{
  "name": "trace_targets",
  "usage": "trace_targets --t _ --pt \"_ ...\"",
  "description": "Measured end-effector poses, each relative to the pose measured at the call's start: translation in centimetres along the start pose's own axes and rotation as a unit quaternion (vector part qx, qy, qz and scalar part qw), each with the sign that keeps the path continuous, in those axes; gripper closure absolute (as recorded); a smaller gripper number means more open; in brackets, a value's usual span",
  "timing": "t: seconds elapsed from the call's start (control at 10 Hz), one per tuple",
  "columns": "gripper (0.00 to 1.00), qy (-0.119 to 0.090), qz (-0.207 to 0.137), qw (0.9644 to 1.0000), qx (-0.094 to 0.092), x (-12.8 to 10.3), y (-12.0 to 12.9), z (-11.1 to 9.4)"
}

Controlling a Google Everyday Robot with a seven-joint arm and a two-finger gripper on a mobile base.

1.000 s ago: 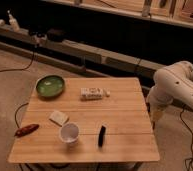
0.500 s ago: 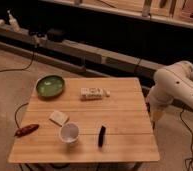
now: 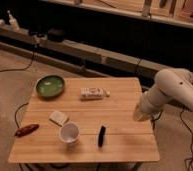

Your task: Knock the eraser over

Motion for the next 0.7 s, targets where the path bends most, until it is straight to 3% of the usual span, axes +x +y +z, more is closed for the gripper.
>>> trace_targets --t 0.1,0.3,0.5,0.7 --pt "0.98 -0.05 -0.018 0.9981 -0.033 -2.8 1.7 1.4" --pt "1.0 -0.116 -0.054 0.9874 -0.092 -6.7 5.1 3.8" --pt "1.0 -0.124 -0.067 0.9824 -0.123 -7.5 7.0 5.4" --pt "1.0 -0.124 -0.066 0.9824 -0.123 -7.4 7.0 5.4"
